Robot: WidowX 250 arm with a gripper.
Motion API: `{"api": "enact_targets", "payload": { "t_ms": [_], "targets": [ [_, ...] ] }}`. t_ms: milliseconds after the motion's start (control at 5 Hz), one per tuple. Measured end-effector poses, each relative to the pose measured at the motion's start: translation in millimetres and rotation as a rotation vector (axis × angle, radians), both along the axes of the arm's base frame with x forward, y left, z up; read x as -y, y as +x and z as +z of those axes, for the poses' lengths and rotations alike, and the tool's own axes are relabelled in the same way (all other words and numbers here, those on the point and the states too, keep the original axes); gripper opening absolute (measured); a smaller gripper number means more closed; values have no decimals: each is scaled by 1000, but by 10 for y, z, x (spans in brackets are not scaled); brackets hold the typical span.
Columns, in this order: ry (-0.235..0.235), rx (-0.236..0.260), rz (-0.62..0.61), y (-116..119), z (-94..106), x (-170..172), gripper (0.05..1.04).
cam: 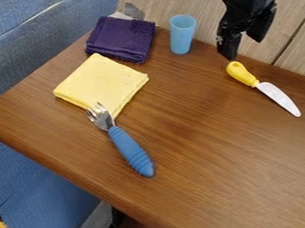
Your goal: Move the objet to the right side of the table
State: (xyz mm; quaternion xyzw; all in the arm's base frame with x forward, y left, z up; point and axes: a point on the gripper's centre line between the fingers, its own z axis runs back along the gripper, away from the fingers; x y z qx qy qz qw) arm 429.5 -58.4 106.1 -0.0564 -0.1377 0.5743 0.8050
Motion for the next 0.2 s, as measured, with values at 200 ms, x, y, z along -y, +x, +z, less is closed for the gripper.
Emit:
{"api": "enact_targets", "payload": {
  "t_ms": [200],
  "targets": [
    [2, -3, 0, -2, -7, -3, 1000]
  ]
}}
